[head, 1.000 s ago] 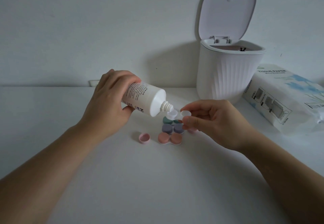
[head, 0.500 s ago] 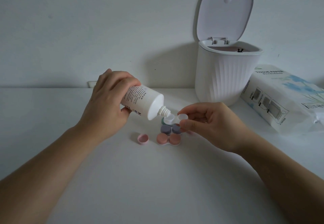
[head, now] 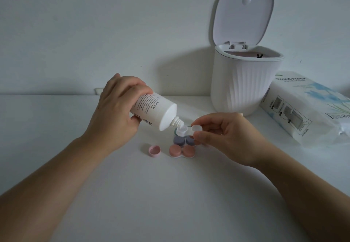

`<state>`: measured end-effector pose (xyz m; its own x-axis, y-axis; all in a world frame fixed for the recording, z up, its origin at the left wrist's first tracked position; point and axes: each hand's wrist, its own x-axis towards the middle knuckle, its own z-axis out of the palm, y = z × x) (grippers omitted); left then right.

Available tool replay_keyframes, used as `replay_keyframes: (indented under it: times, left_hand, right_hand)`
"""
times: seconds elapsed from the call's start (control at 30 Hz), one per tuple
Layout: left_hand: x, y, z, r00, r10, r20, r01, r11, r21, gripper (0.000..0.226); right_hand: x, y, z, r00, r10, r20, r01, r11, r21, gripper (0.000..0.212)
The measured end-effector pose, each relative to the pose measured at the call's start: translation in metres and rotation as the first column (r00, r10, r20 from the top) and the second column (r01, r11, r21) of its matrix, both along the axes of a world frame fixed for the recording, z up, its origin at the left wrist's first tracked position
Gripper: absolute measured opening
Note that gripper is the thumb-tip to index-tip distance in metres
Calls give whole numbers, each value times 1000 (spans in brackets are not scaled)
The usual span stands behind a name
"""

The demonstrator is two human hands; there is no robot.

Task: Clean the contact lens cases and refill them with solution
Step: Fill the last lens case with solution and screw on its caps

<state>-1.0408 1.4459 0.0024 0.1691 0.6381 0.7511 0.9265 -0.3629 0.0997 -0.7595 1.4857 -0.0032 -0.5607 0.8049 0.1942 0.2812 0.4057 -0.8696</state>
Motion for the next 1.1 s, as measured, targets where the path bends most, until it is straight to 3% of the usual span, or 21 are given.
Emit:
replay_keyframes:
  times: [1.1]
  left_hand:
    - [0,1,1,1000,6,2,-6,999,46,65]
  right_hand:
    - [-1,0,1,999,6,-48,-7,1000,-26,13]
